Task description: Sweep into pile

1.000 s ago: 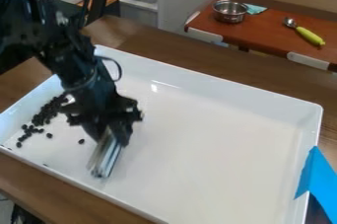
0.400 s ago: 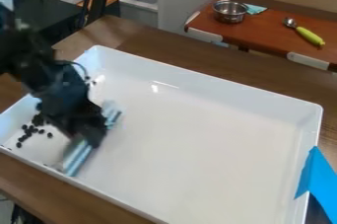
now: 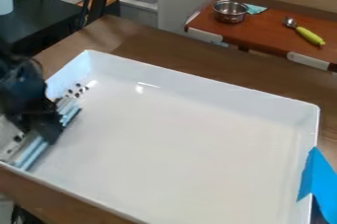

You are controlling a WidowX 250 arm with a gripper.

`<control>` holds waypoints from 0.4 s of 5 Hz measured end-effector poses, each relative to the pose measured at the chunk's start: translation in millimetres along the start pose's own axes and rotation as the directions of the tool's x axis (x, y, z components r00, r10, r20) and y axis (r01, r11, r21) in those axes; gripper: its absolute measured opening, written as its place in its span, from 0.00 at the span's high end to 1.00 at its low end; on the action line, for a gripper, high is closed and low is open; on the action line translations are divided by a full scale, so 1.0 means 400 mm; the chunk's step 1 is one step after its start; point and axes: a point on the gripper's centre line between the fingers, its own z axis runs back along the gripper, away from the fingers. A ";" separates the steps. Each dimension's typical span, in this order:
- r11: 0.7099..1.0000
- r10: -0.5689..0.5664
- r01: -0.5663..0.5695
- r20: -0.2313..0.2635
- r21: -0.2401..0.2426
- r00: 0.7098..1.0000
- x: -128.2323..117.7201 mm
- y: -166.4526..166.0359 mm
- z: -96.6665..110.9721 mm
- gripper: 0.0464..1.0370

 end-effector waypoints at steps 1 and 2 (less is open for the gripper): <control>1.000 -0.017 0.016 0.022 0.025 1.000 0.001 0.046 0.019 0.65; 1.000 0.000 -0.001 0.039 0.031 0.999 0.011 0.064 0.038 0.65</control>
